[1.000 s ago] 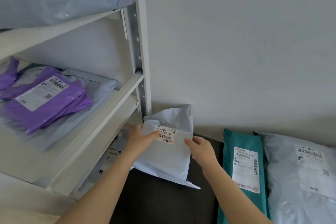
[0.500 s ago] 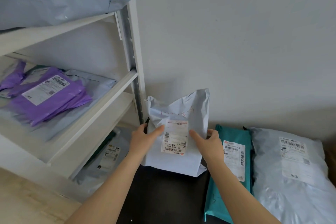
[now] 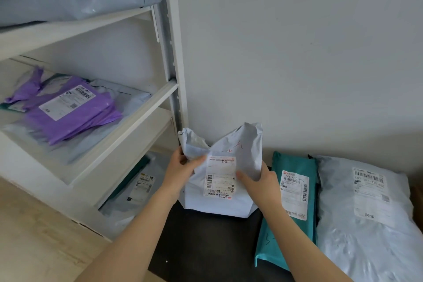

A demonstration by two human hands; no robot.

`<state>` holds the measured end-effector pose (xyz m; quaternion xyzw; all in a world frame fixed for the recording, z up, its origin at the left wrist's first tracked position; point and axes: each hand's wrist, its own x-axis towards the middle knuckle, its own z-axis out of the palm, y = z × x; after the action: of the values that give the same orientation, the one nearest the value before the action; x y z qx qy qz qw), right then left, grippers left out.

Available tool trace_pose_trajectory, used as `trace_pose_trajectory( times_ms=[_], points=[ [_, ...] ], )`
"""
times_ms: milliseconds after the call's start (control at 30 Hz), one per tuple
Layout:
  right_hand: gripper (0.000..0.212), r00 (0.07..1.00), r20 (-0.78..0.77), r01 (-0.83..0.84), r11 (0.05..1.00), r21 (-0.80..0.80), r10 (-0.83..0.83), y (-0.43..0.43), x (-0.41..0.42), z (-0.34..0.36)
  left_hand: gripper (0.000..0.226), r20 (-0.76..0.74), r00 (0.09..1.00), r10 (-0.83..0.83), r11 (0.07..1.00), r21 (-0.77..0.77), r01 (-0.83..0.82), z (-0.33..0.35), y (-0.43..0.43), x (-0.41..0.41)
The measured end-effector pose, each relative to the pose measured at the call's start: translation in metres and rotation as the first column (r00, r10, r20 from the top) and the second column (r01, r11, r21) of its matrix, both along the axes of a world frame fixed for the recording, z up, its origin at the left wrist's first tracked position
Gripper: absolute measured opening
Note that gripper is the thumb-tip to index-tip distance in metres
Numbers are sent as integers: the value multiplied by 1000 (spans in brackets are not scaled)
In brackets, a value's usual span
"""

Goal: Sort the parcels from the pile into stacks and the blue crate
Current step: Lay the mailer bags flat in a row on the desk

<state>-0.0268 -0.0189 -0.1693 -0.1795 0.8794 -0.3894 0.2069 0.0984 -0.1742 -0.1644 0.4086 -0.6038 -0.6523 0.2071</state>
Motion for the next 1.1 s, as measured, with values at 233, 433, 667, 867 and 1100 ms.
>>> trace_pose_trajectory(
  times_ms=[233, 433, 667, 867, 1100],
  points=[
    [34, 995, -38, 67, 907, -416, -91, -13, -7, 31, 14, -134, 974, 184, 981, -41, -191, 27, -9, -1],
    [55, 989, 20, 136, 825, -549, -150, -23, -9, 58, 24, -180, 959, 217, 954, -169, -247, 44, -15, -6],
    [55, 959, 144, 278, 713, -644, -243, -19, -21, 76, 28, -300, 869, 393, 905, -43, -424, 67, -23, -1],
    [52, 950, 154, 305, 697, -649, -272, -18, -27, 84, 32, -380, 835, 399, 904, 12, -427, 83, -24, -7],
    [48, 943, 187, 330, 709, -623, -275, -17, -31, 94, 30, -399, 810, 430, 889, 31, -457, 90, -31, -9]
  ],
)
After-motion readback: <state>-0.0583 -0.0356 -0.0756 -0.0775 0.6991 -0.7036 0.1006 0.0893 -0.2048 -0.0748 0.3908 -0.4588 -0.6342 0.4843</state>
